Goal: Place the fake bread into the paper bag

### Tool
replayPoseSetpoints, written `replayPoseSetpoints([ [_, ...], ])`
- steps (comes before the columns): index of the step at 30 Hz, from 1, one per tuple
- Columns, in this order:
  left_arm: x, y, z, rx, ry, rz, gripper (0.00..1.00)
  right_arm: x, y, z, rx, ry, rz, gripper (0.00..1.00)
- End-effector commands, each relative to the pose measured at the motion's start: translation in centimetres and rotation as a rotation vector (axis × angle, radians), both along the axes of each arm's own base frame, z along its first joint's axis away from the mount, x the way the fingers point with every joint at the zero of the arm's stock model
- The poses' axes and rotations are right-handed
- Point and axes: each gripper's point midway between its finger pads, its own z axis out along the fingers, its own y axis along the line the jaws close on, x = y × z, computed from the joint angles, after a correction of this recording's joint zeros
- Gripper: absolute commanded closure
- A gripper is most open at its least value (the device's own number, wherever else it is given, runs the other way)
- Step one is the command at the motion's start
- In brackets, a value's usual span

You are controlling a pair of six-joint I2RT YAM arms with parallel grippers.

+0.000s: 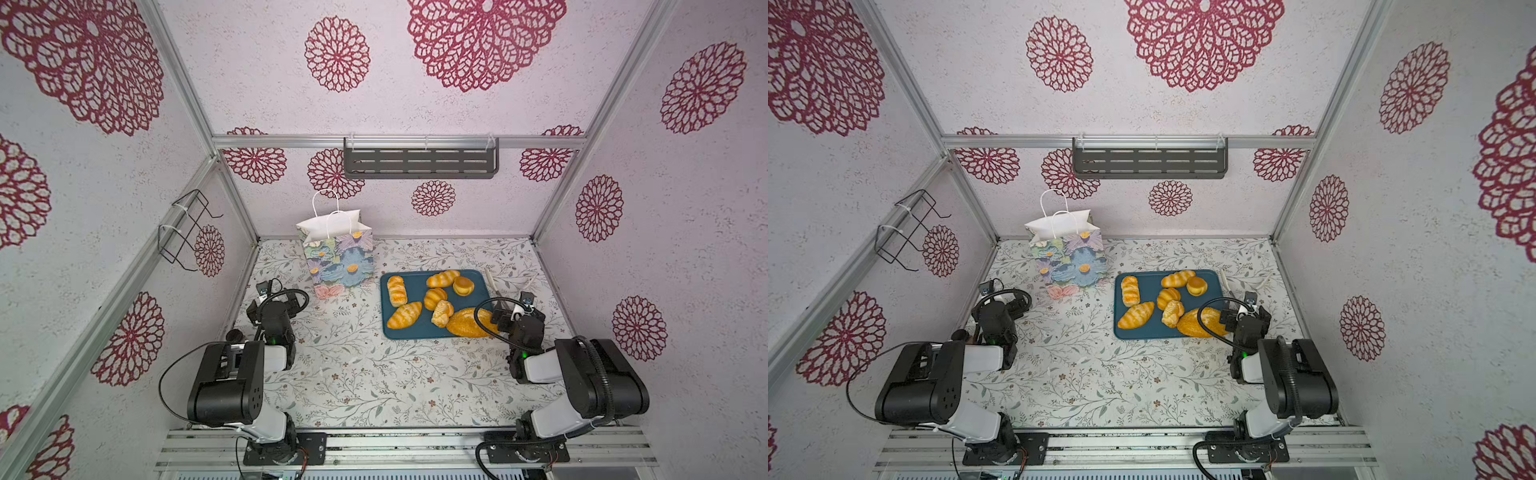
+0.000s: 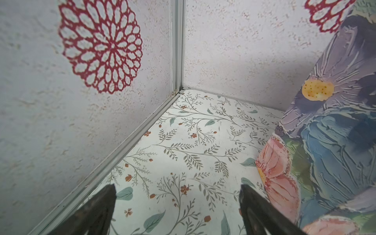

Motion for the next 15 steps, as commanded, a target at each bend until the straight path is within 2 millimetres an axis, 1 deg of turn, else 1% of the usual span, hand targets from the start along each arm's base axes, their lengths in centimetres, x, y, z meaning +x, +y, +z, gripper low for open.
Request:
replayPoseSetpoints([
  [1,0.11,-0.02,0.28,0.013,-0.014,0.000,0.03,0.20,0.58,1.51,0.006,-0.059,0.027,0.01],
  [3,0.10,-0.03,0.27,0.013,-0.014,0.000,0.03,0.45,0.61,1.24,0.007,-0.041,0.029,0.01],
  [15,0.11,-0.04,0.23,0.013,-0.013,-0.001,0.03,0.46,0.66,1.33,0.006,-0.045,0.032,0.01],
])
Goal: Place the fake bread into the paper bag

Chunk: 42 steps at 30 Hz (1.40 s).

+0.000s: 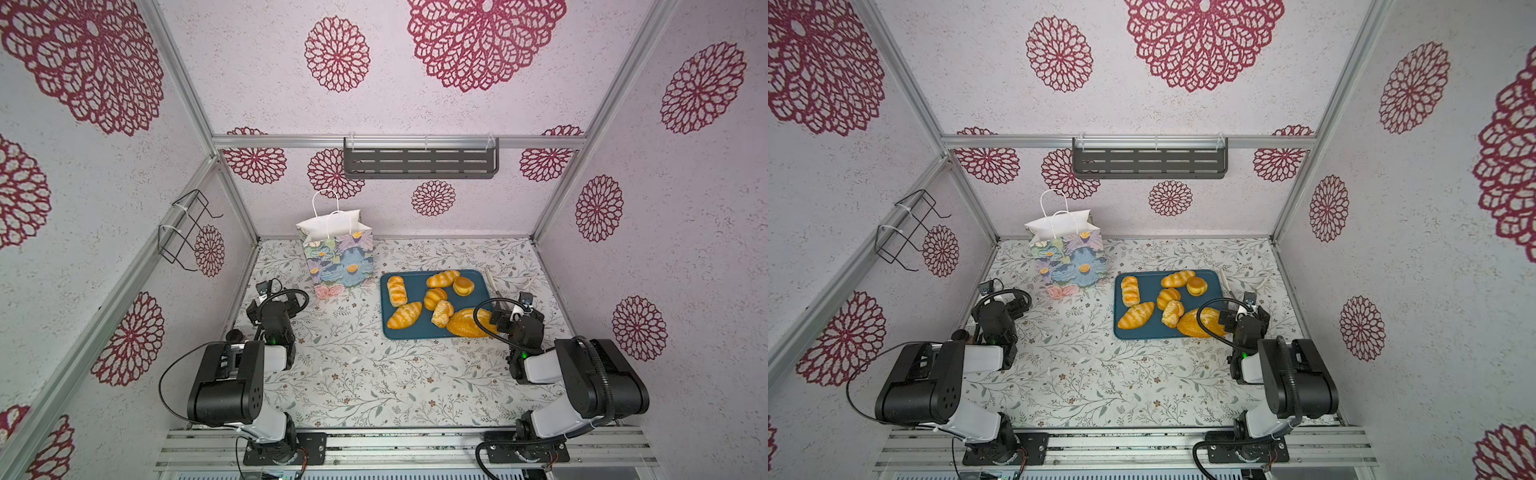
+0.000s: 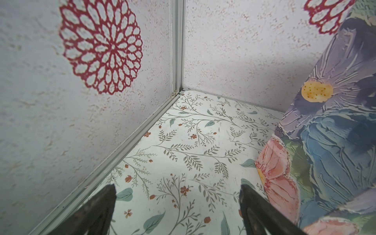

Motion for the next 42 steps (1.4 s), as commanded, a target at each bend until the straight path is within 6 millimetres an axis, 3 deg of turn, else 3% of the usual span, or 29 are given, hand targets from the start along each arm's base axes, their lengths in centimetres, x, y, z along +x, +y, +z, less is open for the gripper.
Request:
replayPoseSetpoints([
  [1,0.1,0.0,0.2,0.013,-0.009,-0.001,0.03,0.5,0.3,1.6,0.004,-0.053,0.014,0.01],
  [27,0.1,0.3,0.0,-0.010,-0.007,-0.011,0.03,0.0,-0.1,1.9,0.007,-0.078,-0.013,0.01],
  [30,-0.7,1.0,0.5,0.002,-0.032,0.063,0.03,-0.7,-0.5,2.5,0.012,-0.102,-0.038,0.01],
  [37,-1.7,-0.2,1.6,0.046,-0.081,0.043,0.03,-1.0,-0.9,3.5,0.012,-0.107,-0.058,0.01],
  [42,-3.0,0.7,3.8,0.064,-0.089,0.158,0.03,-0.7,-1.0,4.6,0.012,-0.092,-0.066,0.01],
])
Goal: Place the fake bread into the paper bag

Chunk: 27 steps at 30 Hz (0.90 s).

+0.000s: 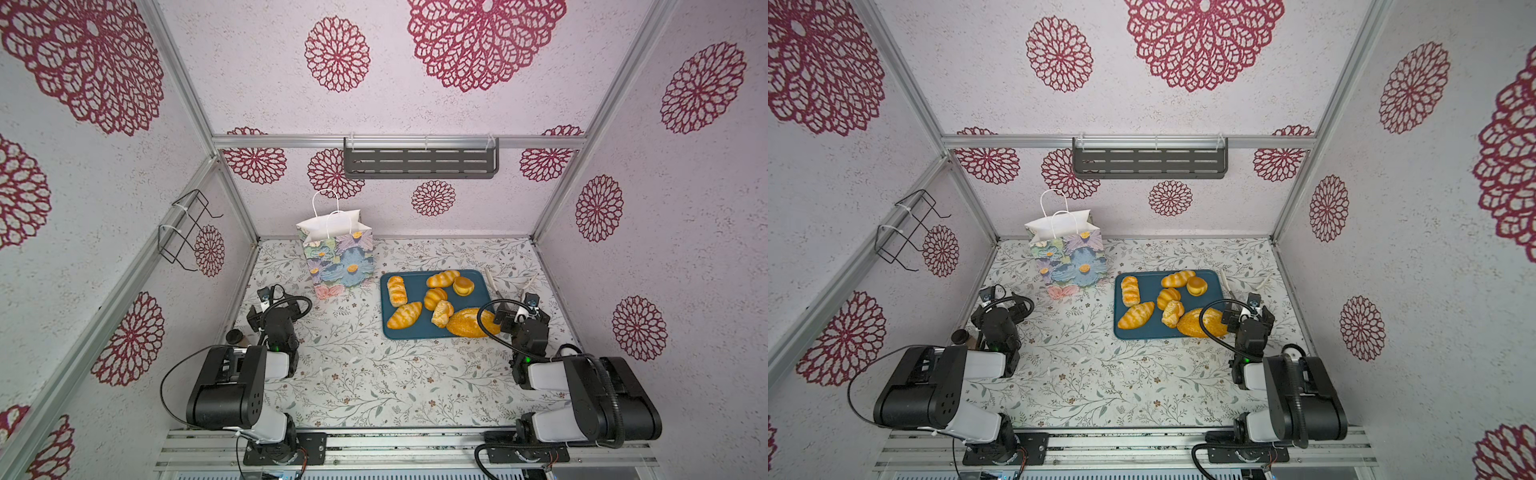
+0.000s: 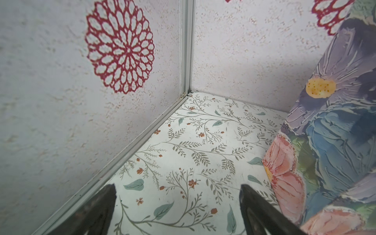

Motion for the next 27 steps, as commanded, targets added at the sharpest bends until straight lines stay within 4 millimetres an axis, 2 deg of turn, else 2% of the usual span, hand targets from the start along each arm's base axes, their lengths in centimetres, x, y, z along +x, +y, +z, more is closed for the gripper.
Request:
replayPoseSetpoints([
  [1,-1.1,1.3,3.1,0.022,-0.053,0.109,0.03,0.5,-0.4,2.0,0.018,-0.028,-0.034,0.01],
  [7,-2.9,2.1,6.7,-0.051,-0.154,0.191,0.03,1.3,-0.7,3.4,0.049,0.007,-0.057,0.01],
  [13,-2.4,1.4,9.4,-0.192,-0.133,0.172,0.03,2.5,0.1,5.3,0.080,0.068,-0.025,0.01],
  [27,-0.5,-0.4,15.3,-0.406,0.057,0.121,0.03,3.7,0.8,5.6,0.155,0.341,-0.028,0.01],
])
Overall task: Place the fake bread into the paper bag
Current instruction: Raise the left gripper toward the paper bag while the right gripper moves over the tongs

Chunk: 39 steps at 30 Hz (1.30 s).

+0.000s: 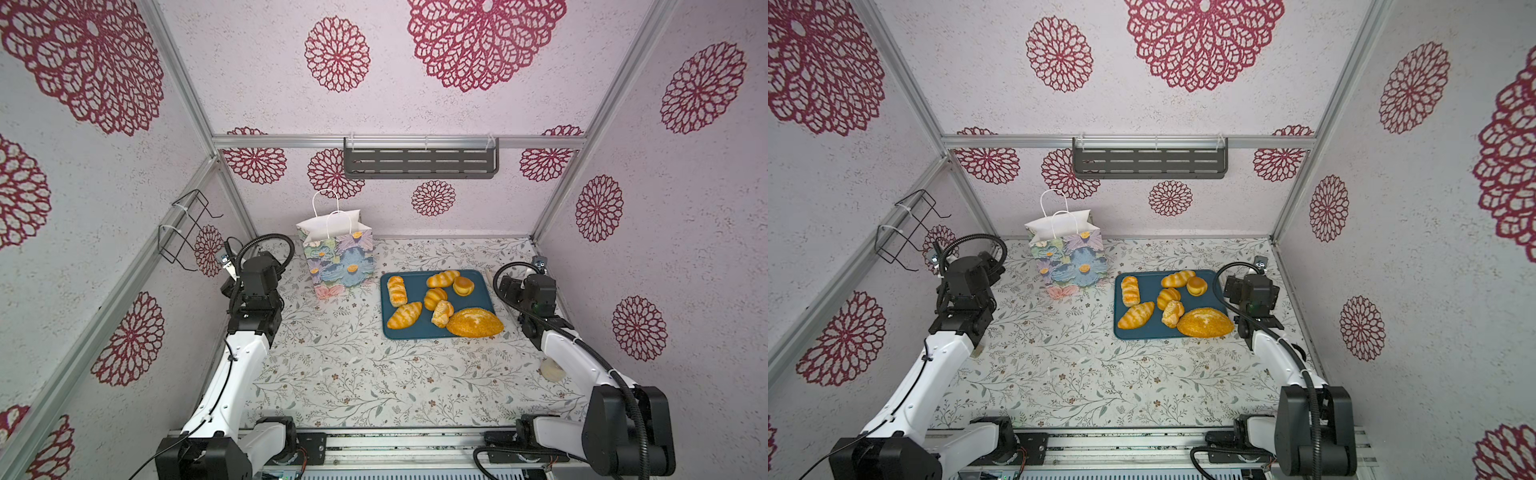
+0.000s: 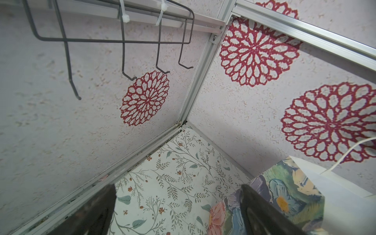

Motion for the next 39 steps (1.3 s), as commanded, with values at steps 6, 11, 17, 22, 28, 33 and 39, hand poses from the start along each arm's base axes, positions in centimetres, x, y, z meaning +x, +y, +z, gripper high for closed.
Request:
replayPoseSetpoints([
  [6,1.0,-2.1,1.6,-0.166,0.163,-0.138,0.03,-0.2,0.7,-0.9,0.076,0.154,-0.002,0.01],
  [11,2.7,-4.1,3.5,-0.211,0.198,-0.261,0.03,-0.7,1.2,-0.6,0.101,0.163,0.019,0.01],
  [17,4.7,-5.7,4.6,-0.244,0.231,-0.354,0.03,-1.7,1.5,0.4,0.115,0.152,0.028,0.01],
  [22,7.1,-7.6,4.1,-0.278,0.286,-0.465,0.03,-2.4,1.7,1.1,0.127,0.144,0.039,0.01],
  [28,9.3,-9.0,3.9,-0.256,0.342,-0.524,0.03,-3.3,1.8,2.1,0.136,0.132,0.046,0.01],
  [33,10.5,-8.3,2.8,-0.283,0.422,-0.473,0.03,-3.8,2.1,2.8,0.148,0.113,0.059,0.01],
  [39,12.4,-9.7,-1.1,-0.308,0.603,-0.520,0.03,-4.2,2.4,3.6,0.161,0.092,0.077,0.01],
])
